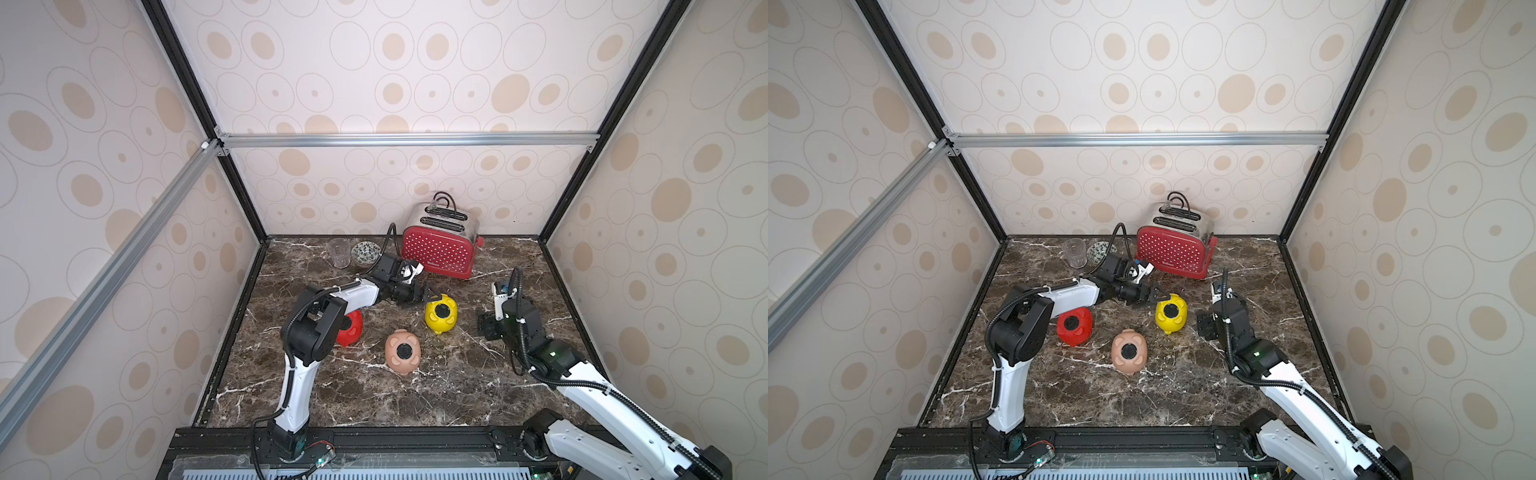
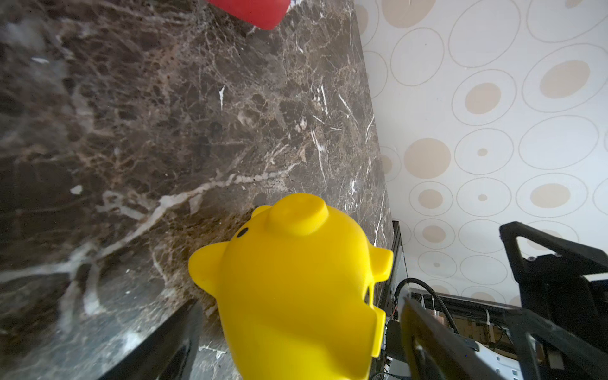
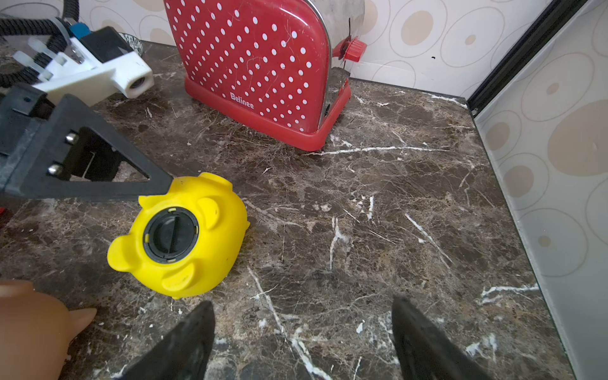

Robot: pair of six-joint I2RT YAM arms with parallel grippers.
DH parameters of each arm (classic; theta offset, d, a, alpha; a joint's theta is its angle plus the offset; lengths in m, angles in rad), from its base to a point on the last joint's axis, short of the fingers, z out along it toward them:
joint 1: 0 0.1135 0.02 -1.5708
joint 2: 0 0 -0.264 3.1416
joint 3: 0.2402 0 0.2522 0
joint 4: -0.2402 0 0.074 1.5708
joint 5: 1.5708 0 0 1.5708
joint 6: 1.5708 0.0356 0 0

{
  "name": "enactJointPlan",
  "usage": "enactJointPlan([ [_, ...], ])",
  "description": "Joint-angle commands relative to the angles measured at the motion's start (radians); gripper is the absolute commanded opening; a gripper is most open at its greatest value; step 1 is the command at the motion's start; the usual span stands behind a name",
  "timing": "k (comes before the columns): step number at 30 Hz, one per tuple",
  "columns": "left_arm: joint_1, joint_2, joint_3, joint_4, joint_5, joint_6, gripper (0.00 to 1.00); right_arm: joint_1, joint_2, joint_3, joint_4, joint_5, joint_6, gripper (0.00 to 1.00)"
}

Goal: Close piggy banks
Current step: Screw the knob on the piggy bank, then reset both arms

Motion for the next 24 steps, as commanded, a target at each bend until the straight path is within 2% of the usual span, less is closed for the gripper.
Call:
enactJointPlan([
  [1,0.001,-0.075,-0.003,-0.05,-0.019,0.052,0.94,-0.008,0.003,0.018,0.01,0.007,-0.007,0.85],
  [8,0.007,-0.231,-0.026,-0.214,-0.122,0.185,0.94,-0.011,0.008,0.019,0.012,0.004,-0.007,0.85],
  [12,0.041,-0.383,-0.127,-0.205,-0.196,0.2,0.98,-0.015,-0.009,0.011,0.016,0.008,0.003,0.85],
  [16,0.103,-0.578,-0.288,-0.138,-0.286,0.172,0.99,-0.019,-0.04,-0.016,0.041,0.007,0.008,0.85],
  [18,0.126,-0.683,-0.362,-0.143,-0.382,0.188,0.99,-0.022,-0.048,-0.023,0.053,0.011,0.008,0.85],
  [24,0.14,-1.039,-0.59,-0.153,-0.766,0.248,0.99,-0.037,-0.054,-0.07,0.137,0.041,-0.002,0.85],
])
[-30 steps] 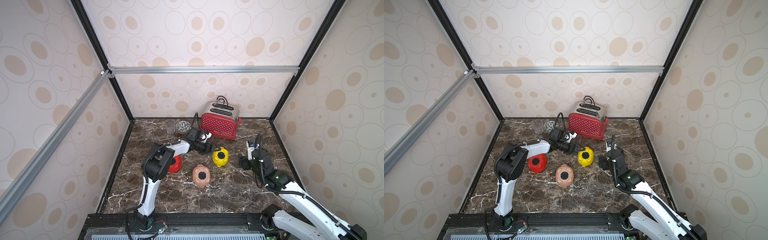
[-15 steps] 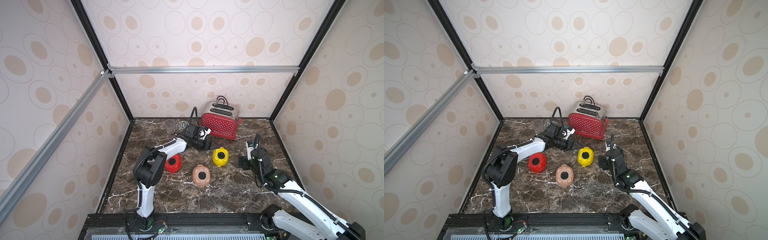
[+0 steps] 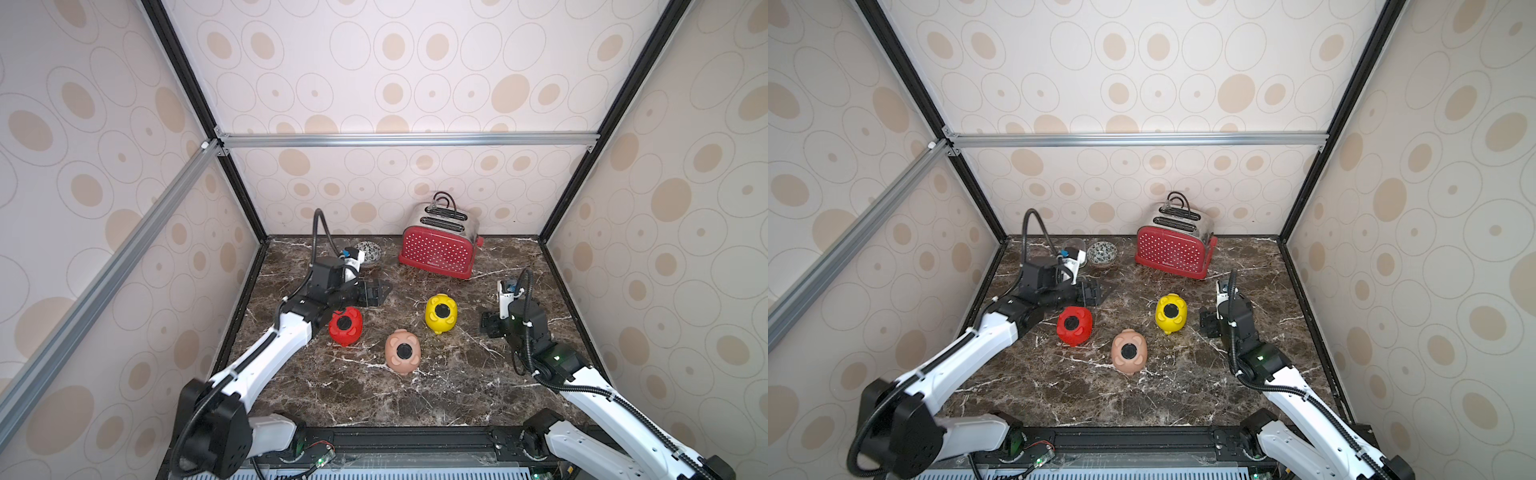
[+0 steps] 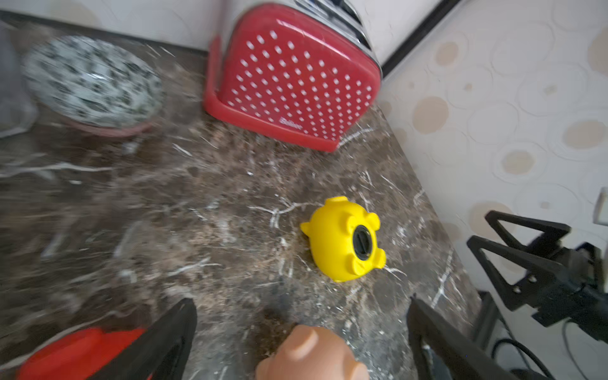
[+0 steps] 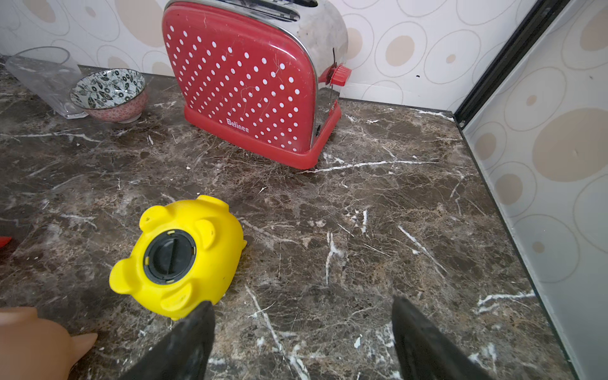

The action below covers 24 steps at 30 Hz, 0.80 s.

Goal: Close piggy banks
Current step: Reset both arms

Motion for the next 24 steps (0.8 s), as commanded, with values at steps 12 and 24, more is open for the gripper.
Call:
enactJointPlan([
  [12,0.002,-0.619,-0.498,0.04,-0.899,0.118,0.99,-0.089,0.024,-0.153,0.23,0.116,-0.006,0.85],
  [24,0.022,-0.572,-0.753,0.571,-1.059,0.423,0.99,-0.277,0.156,-0.262,0.463,0.084,0.017,0.86],
])
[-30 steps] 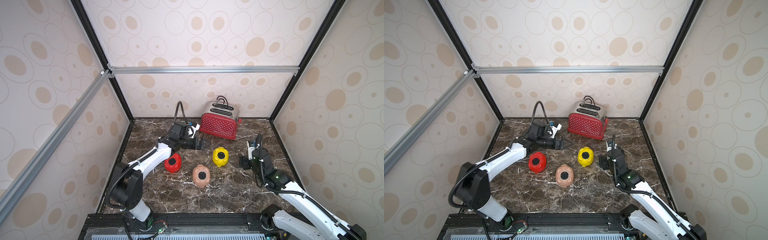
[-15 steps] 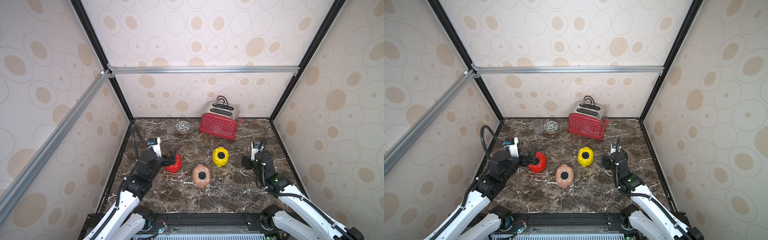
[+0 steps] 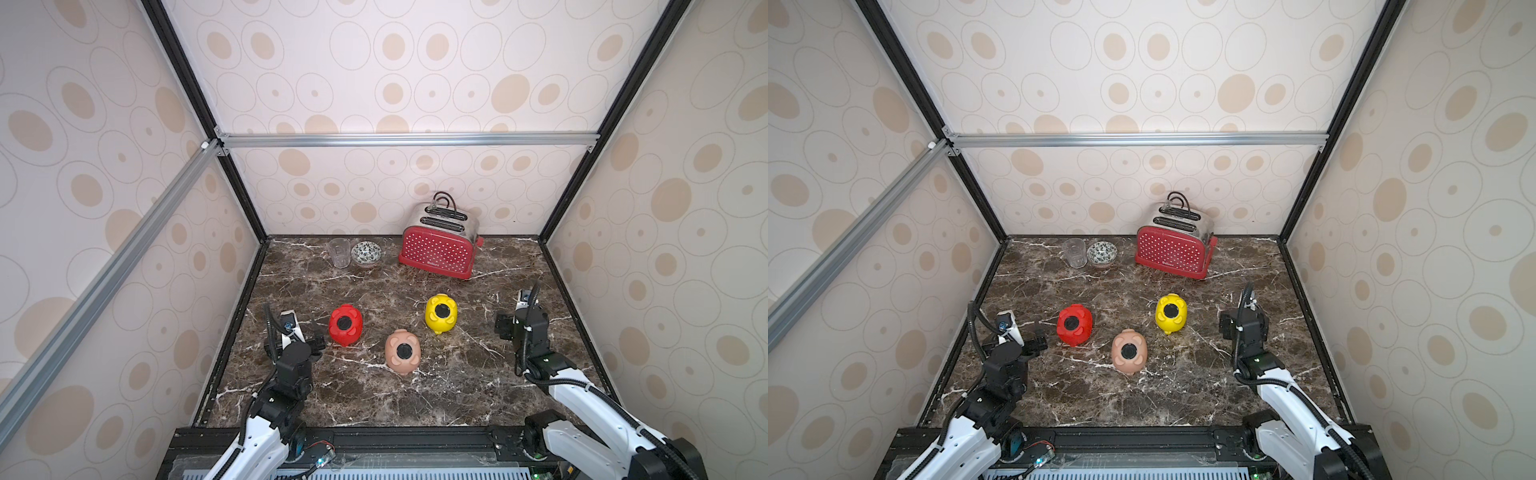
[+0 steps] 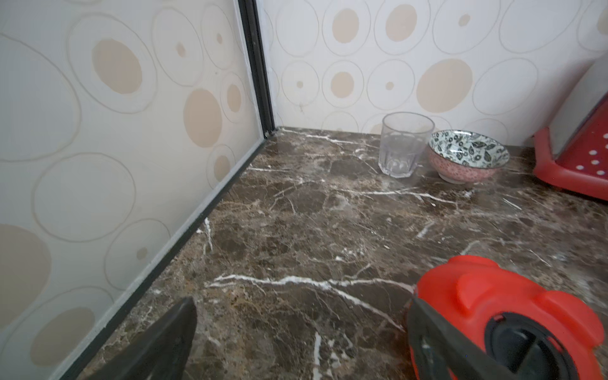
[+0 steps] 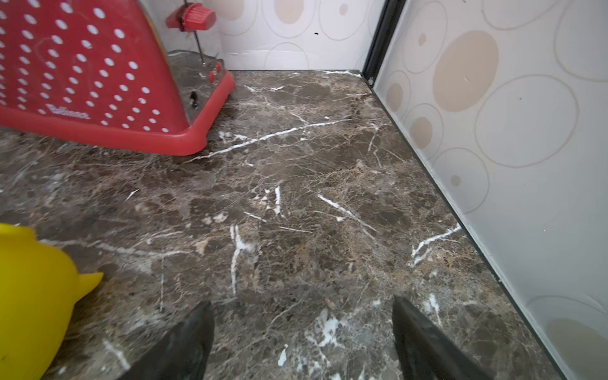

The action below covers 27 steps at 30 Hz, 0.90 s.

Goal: Close piggy banks
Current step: Reset both arms

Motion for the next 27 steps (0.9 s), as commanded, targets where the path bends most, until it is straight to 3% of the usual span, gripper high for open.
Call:
enactJointPlan([
  [1,0.04,0.133,-0.025,0.302,-0.041,0.142,0.99,-0.045,0.065,-0.05,0.175,-0.026,0.014,0.86],
  [3,0.118,0.307,-0.004,0.36,0.013,0.112,0.99,-0.066,0.15,-0.114,0.373,-0.047,0.001,0.85],
  [5,0.175,0.468,0.002,0.49,0.059,0.099,0.99,-0.07,0.177,-0.088,0.358,-0.059,-0.006,0.85],
  [6,0.19,0.53,0.01,0.553,0.076,0.103,1.0,-0.077,0.202,-0.104,0.443,-0.063,-0.02,0.84],
  [11,0.335,0.718,0.07,0.699,0.282,0.077,0.99,-0.097,0.345,-0.109,0.693,-0.084,-0.095,0.84],
  [14,0.368,0.776,0.13,0.66,0.328,0.097,0.99,-0.118,0.473,-0.118,0.846,-0.096,-0.094,0.83],
  [16,0.372,0.836,0.116,0.764,0.353,0.122,0.99,-0.123,0.569,-0.129,0.963,-0.155,-0.129,0.81],
  [19,0.383,1.017,0.104,0.981,0.404,0.14,0.99,-0.12,0.592,-0.1,0.922,-0.161,-0.137,0.8],
  [21,0.384,1.024,0.156,0.869,0.442,0.154,0.99,-0.12,0.56,-0.069,0.816,-0.169,-0.12,0.8],
  [23,0.384,1.013,0.212,0.743,0.468,0.166,0.99,-0.122,0.597,-0.042,0.824,-0.16,-0.134,0.81],
  [25,0.398,1.019,0.237,0.705,0.479,0.148,1.0,-0.122,0.599,0.02,0.691,-0.162,-0.123,0.82],
  [27,0.419,1.02,0.262,0.658,0.509,0.129,0.99,-0.139,0.589,0.025,0.677,-0.191,-0.116,0.84],
])
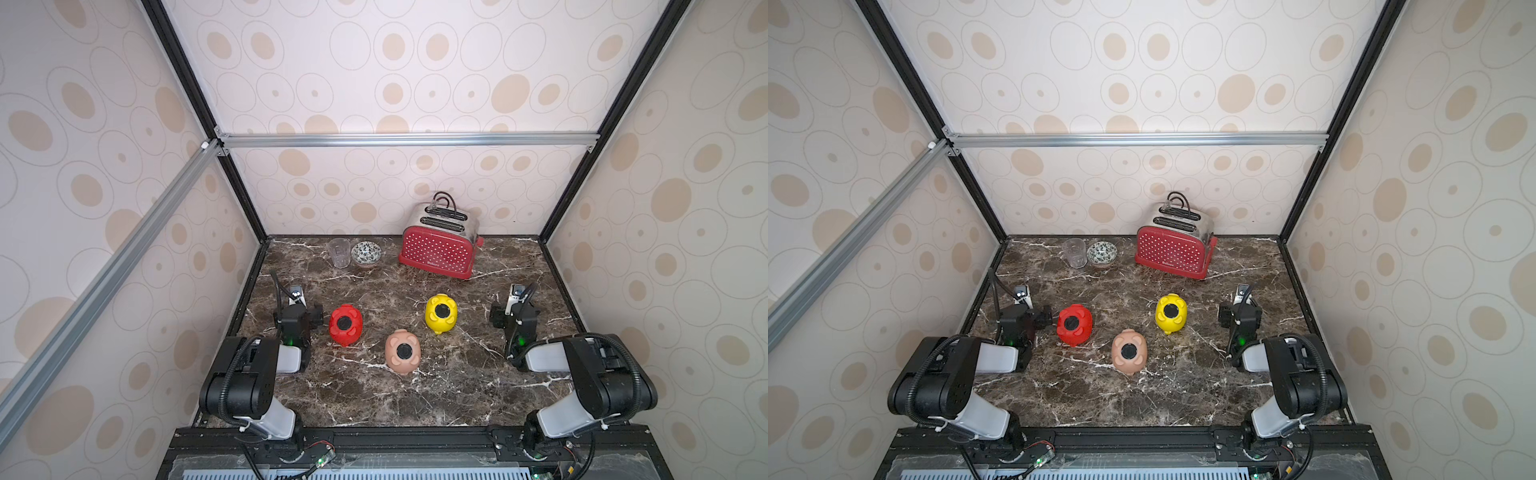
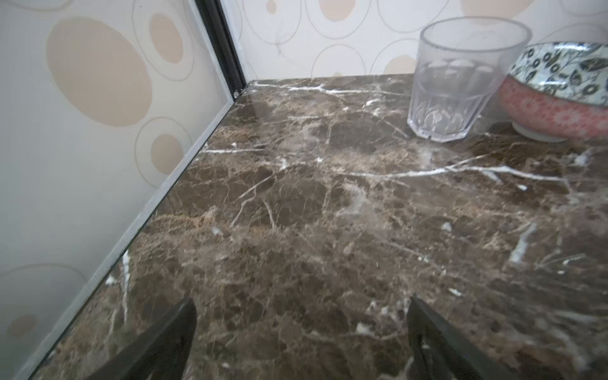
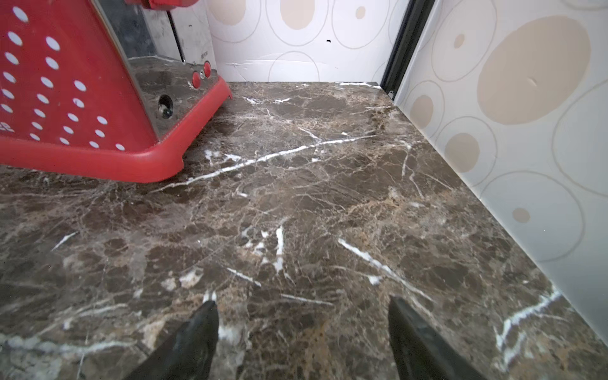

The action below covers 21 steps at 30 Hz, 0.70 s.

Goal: Close piggy banks
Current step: Reset both arms

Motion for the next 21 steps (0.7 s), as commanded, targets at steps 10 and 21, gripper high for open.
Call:
enactJointPlan([
  [10,0.032,-0.015,0.04,-0.043,0.065,0.006,0.99,-0.017,-0.012,0.015,-0.053,-0.028,-0.008,0.99],
  [21,0.031,-0.015,0.04,-0.043,0.064,0.006,0.99,-0.017,-0.013,0.016,-0.055,-0.027,-0.007,0.99],
])
